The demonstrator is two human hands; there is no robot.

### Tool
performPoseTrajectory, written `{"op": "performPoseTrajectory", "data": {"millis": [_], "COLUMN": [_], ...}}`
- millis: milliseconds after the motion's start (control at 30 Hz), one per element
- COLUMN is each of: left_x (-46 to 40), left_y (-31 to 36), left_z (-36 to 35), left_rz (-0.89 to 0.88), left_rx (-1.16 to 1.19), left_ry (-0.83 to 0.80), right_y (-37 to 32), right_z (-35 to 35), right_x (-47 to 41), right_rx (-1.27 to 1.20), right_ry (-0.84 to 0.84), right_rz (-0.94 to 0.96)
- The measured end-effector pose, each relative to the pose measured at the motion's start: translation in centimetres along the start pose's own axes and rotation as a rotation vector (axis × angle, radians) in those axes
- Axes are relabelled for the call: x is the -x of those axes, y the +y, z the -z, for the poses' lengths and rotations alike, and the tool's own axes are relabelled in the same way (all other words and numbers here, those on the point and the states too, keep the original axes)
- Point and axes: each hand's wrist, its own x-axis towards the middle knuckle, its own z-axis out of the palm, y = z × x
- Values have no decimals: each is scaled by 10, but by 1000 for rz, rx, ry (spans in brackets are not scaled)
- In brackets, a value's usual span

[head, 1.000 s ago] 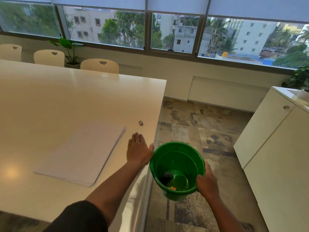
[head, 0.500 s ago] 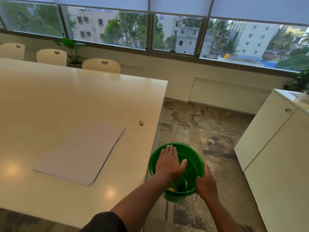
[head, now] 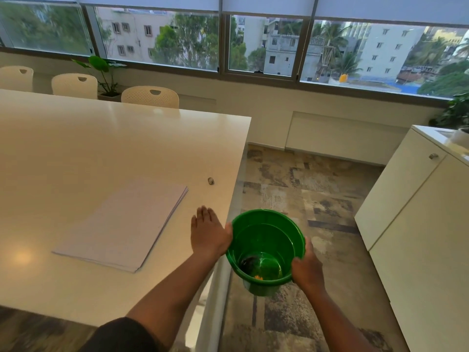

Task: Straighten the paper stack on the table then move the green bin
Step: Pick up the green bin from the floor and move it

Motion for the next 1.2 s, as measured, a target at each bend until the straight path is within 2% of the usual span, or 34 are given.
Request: {"op": "performPoseTrajectory", "data": {"millis": [100,167,267,333,467,600,700,800,933,1033,1100,1200], "left_x": [10,20,39,46,50,45,37,25,14,18,22,27], "left_y": [27,48,76,85,90,78,56,27,-16,-28,-21,3], "left_z": [-8,-16,-28,-31,-20,-10,2,14,19,15,10,2], "left_rz": [-55,-179,-378,-430,-495,-537,-485,-332,-75,89,123,80], "left_rx": [24,93,238,333,495,527,467,332,83,65,62,39], "left_ry": [-12,-29,-187,-228,-145,-31,55,131,104,30,3,-12], "right_y": [0,0,1,2,2,3,4,4,6,8,9,10], "right_z": [-1,-1,0,-1,0,0,1,-1,-2,-2,-2,-2], "right_x": [3,4,6,6,9,10,12,13,13,13,12,14], "right_rx": [-7,-12,-23,-32,-65,-67,-39,-14,-2,4,3,-1], "right_ry": [14,19,10,14,25,24,37,50,56,58,63,57], "right_rz": [12,11,17,22,29,23,29,40,44,46,45,46]}}
